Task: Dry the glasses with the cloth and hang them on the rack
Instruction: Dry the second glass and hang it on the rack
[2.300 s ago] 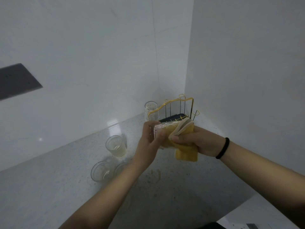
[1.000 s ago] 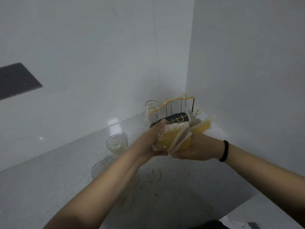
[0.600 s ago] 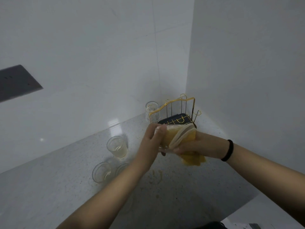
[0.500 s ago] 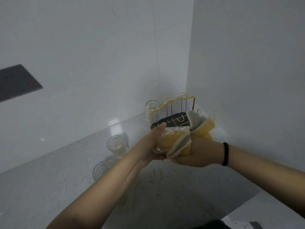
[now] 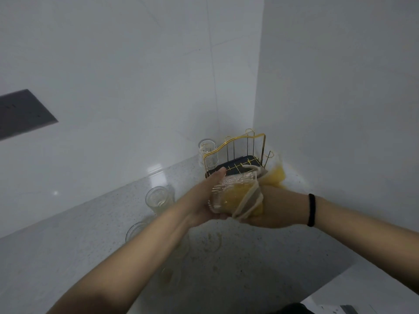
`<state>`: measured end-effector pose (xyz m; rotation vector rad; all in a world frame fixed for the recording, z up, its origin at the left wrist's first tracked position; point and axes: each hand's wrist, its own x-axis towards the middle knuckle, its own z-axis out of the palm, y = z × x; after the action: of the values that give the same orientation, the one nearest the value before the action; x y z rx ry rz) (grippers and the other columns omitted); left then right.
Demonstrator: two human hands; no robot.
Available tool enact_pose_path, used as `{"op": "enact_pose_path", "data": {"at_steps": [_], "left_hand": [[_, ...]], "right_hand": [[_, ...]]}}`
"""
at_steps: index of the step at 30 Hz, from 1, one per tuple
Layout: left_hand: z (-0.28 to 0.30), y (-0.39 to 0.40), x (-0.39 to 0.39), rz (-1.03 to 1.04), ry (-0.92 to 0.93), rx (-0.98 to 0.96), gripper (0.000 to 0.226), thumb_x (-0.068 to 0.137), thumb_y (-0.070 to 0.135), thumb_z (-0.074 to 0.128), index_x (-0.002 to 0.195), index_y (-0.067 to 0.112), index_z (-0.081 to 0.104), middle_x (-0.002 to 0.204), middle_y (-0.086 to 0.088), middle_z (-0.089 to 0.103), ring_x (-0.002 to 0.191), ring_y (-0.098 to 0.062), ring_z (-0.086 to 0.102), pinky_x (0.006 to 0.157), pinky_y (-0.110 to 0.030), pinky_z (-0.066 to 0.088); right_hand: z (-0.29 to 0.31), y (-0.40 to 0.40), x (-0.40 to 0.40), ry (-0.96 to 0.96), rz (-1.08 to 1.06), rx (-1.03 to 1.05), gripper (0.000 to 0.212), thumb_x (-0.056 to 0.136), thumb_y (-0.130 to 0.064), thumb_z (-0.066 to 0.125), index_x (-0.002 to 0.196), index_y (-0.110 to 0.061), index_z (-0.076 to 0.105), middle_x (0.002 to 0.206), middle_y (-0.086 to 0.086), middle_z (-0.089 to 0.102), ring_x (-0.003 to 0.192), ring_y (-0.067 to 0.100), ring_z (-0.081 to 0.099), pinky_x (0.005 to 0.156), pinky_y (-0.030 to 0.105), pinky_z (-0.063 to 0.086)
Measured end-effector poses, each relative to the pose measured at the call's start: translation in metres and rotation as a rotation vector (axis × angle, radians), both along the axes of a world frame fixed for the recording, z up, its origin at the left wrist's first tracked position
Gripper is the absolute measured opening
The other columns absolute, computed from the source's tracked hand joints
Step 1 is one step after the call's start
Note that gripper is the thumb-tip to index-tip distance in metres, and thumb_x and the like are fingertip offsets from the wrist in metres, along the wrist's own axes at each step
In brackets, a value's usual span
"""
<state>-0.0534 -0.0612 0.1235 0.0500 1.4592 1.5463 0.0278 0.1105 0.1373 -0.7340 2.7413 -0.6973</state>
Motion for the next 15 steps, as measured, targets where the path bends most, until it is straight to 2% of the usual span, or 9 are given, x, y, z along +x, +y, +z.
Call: {"op": "enact_pose_path", "data": {"at_steps": [2, 4, 6, 8, 9, 10, 11, 13, 15], "left_hand": [[-0.001, -0.003, -0.001, -0.036, -0.055, -0.040, 0.050, 0.089, 0.062, 0.046, 0.108, 0.019, 0.061, 0.083, -0.005, 0.076, 0.070, -0.022, 0.073, 0.059, -0.033, 0.057], [-0.008, -0.003, 0.000, 0.016, 0.054, 0.032, 0.056, 0.087, 0.067, 0.045, 0.114, 0.021, 0.063, 0.100, -0.006, 0.075, 0.086, -0.025, 0.073, 0.070, -0.040, 0.060], [-0.018, -0.002, 0.010, 0.090, 0.426, 0.108, 0.055, 0.085, 0.067, 0.047, 0.120, 0.026, 0.057, 0.110, 0.007, 0.070, 0.096, -0.015, 0.070, 0.080, -0.036, 0.059], [-0.028, 0.000, 0.021, 0.179, 0.786, 0.144, 0.044, 0.081, 0.062, 0.050, 0.116, 0.035, 0.048, 0.103, 0.015, 0.064, 0.089, 0.000, 0.065, 0.072, -0.024, 0.057], [-0.030, 0.003, 0.024, 0.220, 0.855, 0.151, 0.041, 0.079, 0.060, 0.050, 0.112, 0.036, 0.046, 0.101, 0.013, 0.062, 0.085, 0.001, 0.064, 0.067, -0.023, 0.056], [-0.030, 0.004, 0.024, 0.247, 0.853, 0.146, 0.041, 0.078, 0.061, 0.051, 0.109, 0.034, 0.047, 0.098, 0.011, 0.060, 0.081, 0.000, 0.064, 0.063, -0.024, 0.055], [-0.026, 0.004, 0.023, 0.253, 0.785, 0.150, 0.042, 0.078, 0.062, 0.053, 0.106, 0.031, 0.051, 0.095, 0.008, 0.061, 0.076, -0.004, 0.065, 0.059, -0.025, 0.055], [-0.016, 0.002, 0.018, 0.161, 0.445, 0.170, 0.045, 0.082, 0.063, 0.055, 0.100, 0.024, 0.064, 0.089, -0.002, 0.065, 0.067, -0.012, 0.065, 0.054, -0.027, 0.053], [-0.009, -0.004, 0.012, 0.024, 0.063, 0.184, 0.047, 0.087, 0.063, 0.051, 0.092, 0.023, 0.074, 0.082, -0.004, 0.069, 0.064, -0.016, 0.065, 0.055, -0.026, 0.053]], "right_hand": [[-0.002, -0.002, 0.000, 0.051, 0.002, 0.035, 0.033, 0.092, -0.036, 0.047, 0.117, -0.017, 0.056, 0.115, -0.001, 0.060, 0.101, 0.010, 0.055, 0.091, 0.015, 0.040], [0.004, 0.003, -0.004, -0.044, -0.086, -0.181, 0.020, 0.089, -0.028, 0.057, 0.106, -0.020, 0.061, 0.103, -0.009, 0.061, 0.091, 0.005, 0.055, 0.085, 0.017, 0.045], [0.012, 0.011, -0.009, -0.285, -0.256, -0.568, 0.016, 0.082, -0.021, 0.066, 0.097, -0.024, 0.061, 0.098, -0.007, 0.063, 0.091, 0.010, 0.060, 0.083, 0.025, 0.050], [0.016, 0.015, -0.011, -0.556, -0.350, -0.950, 0.026, 0.074, -0.020, 0.070, 0.099, -0.021, 0.063, 0.097, -0.002, 0.067, 0.092, 0.015, 0.063, 0.080, 0.026, 0.052], [0.015, 0.014, -0.011, -0.614, -0.353, -1.021, 0.031, 0.072, -0.019, 0.068, 0.103, -0.019, 0.062, 0.100, 0.000, 0.067, 0.094, 0.016, 0.063, 0.079, 0.026, 0.052], [0.014, 0.013, -0.011, -0.618, -0.329, -0.993, 0.035, 0.072, -0.020, 0.065, 0.107, -0.018, 0.060, 0.105, 0.003, 0.065, 0.097, 0.017, 0.062, 0.081, 0.026, 0.051], [0.014, 0.013, -0.011, -0.561, -0.285, -0.877, 0.035, 0.075, -0.021, 0.065, 0.109, -0.020, 0.058, 0.109, 0.004, 0.063, 0.099, 0.017, 0.061, 0.083, 0.026, 0.051], [0.016, 0.012, -0.007, -0.338, -0.147, -0.476, 0.027, 0.083, -0.027, 0.064, 0.108, -0.029, 0.055, 0.108, -0.009, 0.060, 0.095, 0.004, 0.058, 0.084, 0.020, 0.049], [0.016, 0.013, -0.007, -0.144, -0.026, -0.205, 0.029, 0.086, -0.032, 0.059, 0.115, -0.027, 0.056, 0.111, -0.020, 0.052, 0.098, -0.004, 0.052, 0.091, 0.016, 0.042]]}}
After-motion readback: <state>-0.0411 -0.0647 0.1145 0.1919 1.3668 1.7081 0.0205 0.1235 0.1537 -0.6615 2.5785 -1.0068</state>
